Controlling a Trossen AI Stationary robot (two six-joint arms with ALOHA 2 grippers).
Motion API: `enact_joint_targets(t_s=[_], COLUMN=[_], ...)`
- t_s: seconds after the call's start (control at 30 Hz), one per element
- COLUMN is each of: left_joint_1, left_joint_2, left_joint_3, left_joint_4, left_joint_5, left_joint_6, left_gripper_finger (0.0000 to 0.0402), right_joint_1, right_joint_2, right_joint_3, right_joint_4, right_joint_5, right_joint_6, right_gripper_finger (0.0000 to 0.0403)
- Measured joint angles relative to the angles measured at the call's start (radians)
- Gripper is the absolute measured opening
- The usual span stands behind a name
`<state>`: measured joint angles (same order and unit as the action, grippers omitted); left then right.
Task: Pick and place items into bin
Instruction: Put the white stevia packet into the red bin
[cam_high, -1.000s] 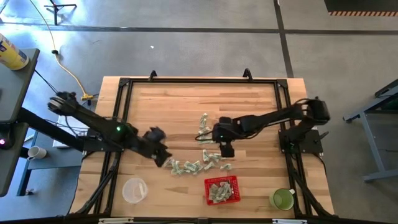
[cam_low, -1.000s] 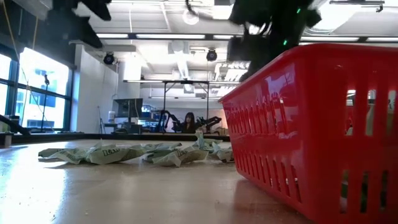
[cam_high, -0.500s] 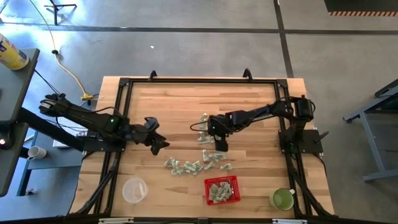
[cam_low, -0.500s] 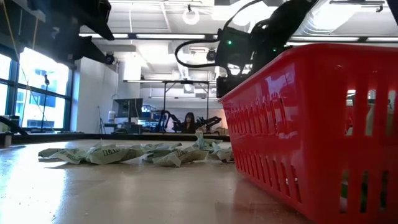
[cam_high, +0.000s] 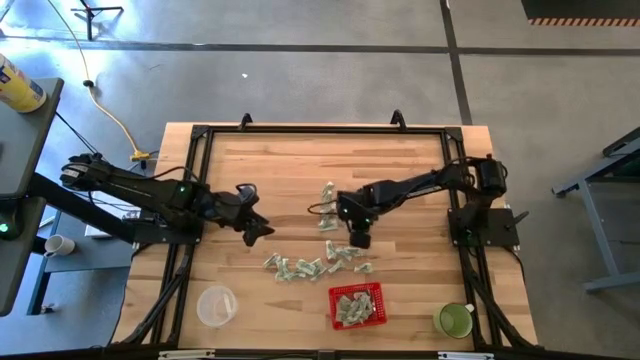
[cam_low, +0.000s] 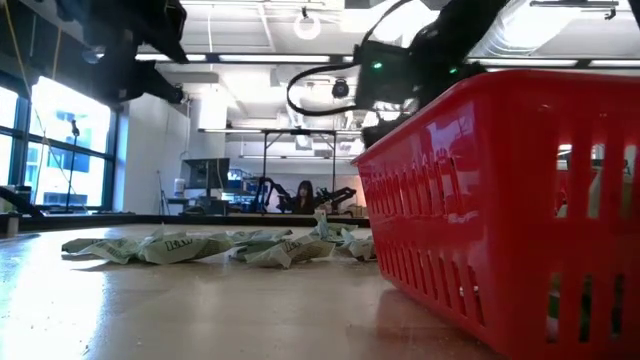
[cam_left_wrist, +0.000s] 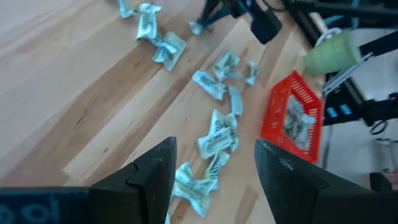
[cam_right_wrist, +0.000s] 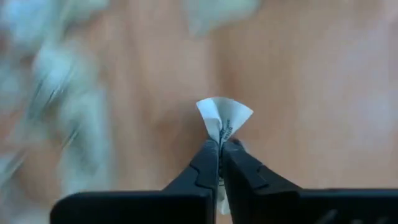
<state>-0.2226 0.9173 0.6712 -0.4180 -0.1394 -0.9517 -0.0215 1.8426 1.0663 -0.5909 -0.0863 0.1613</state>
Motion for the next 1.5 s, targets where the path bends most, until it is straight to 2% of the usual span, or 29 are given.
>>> enact_joint_targets(t_s=[0.07, 0.13, 0.23, 0.33, 0.47, 0.63, 0.73, 0.83, 0.9, 1.0, 1.13, 1.23, 1.37, 1.5], left_joint_1=[0.000, 0.000, 0.000, 0.000, 0.000, 0.000, 0.000, -0.003, -0.025, -0.074, -0.154, -0.192, -0.198, -0.196], left_joint_2=[0.001, 0.008, 0.026, 0.063, 0.128, 0.205, 0.237, 0.246, 0.247, 0.247, 0.286, 0.347, 0.459, 0.548], left_joint_3=[0.000, 0.001, 0.002, 0.002, 0.003, 0.002, 0.002, 0.001, 0.002, 0.002, 0.002, 0.004, 0.001, 0.004], left_joint_4=[0.030, 0.063, 0.104, 0.169, 0.194, 0.112, 0.078, 0.028, -0.002, -0.001, -0.015, -0.014, -0.010, 0.056], left_joint_5=[0.000, -0.001, -0.023, -0.054, -0.036, 0.124, 0.240, 0.315, 0.318, 0.274, 0.185, 0.177, 0.178, 0.180], left_joint_6=[-0.003, -0.003, -0.003, -0.001, 0.034, -0.036, -0.135, -0.197, -0.226, -0.248, -0.193, -0.231, -0.280, -0.282], left_gripper_finger=[0.0248, 0.0248, 0.0250, 0.0250, 0.0250, 0.0250, 0.0250, 0.0250, 0.0250, 0.0250, 0.0250, 0.0250, 0.0250, 0.0250], right_joint_1=[0.041, 0.087, 0.174, 0.277, 0.405, 0.498, 0.517, 0.531, 0.539, 0.555, 0.599, 0.646, 0.702, 0.718], right_joint_2=[-0.056, -0.137, -0.266, -0.328, -0.313, -0.199, -0.172, -0.174, -0.179, -0.180, -0.188, -0.216, -0.253, -0.269], right_joint_3=[-0.012, -0.007, 0.000, -0.005, -0.003, -0.005, -0.003, -0.003, -0.003, -0.003, -0.002, -0.002, -0.002, -0.001], right_joint_4=[-0.051, -0.019, 0.011, 0.047, 0.126, 0.302, 0.345, 0.349, 0.343, 0.337, 0.306, 0.215, 0.049, -0.013], right_joint_5=[-0.065, -0.096, -0.084, -0.085, -0.143, -0.178, -0.199, -0.143, -0.094, -0.053, 0.016, 0.128, 0.275, 0.303], right_joint_6=[0.068, 0.148, 0.262, 0.409, 0.520, 0.570, 0.581, 0.583, 0.601, 0.628, 0.643, 0.644, 0.717, 0.787], right_gripper_finger=[0.0015, 0.0018, 0.0005, 0.0007, 0.0005, 0.0007, 0.0034, 0.0081, 0.0119, 0.0177, 0.0237, 0.0258, 0.0261, 0.0261])
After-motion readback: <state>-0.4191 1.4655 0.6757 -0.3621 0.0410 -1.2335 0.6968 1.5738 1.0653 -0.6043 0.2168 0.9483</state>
